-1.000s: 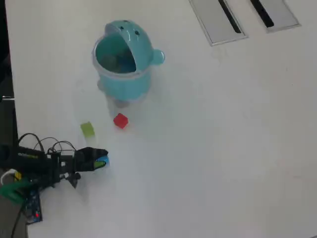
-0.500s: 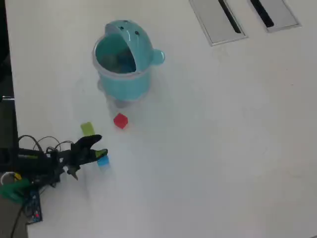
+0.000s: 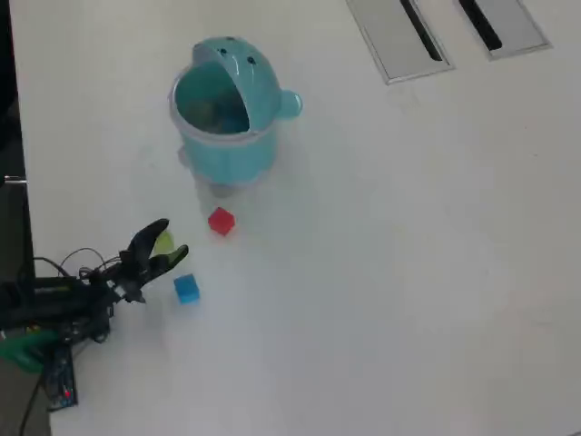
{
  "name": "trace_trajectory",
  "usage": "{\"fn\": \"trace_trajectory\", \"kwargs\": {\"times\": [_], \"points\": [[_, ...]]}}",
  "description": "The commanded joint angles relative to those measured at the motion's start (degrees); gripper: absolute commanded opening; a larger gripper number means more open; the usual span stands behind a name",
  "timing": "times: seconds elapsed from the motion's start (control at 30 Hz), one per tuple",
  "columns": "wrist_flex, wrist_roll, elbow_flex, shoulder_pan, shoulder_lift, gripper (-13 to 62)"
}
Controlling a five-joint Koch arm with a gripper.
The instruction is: Grasp RGB lego blocks and put them in the bin one by one.
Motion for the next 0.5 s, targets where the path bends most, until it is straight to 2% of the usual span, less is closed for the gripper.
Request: {"fn": "trace_trajectory", "kwargs": {"times": [0.0,0.23,0.47], "points": [[-5.1,-6.5,-0.53,-2.11,3.43,32.7],[-1.41,-26.72,-5.27,-8.35,3.34,33.9],[5.63,-29.97,-9.84,-8.44,3.43,33.7]]}}
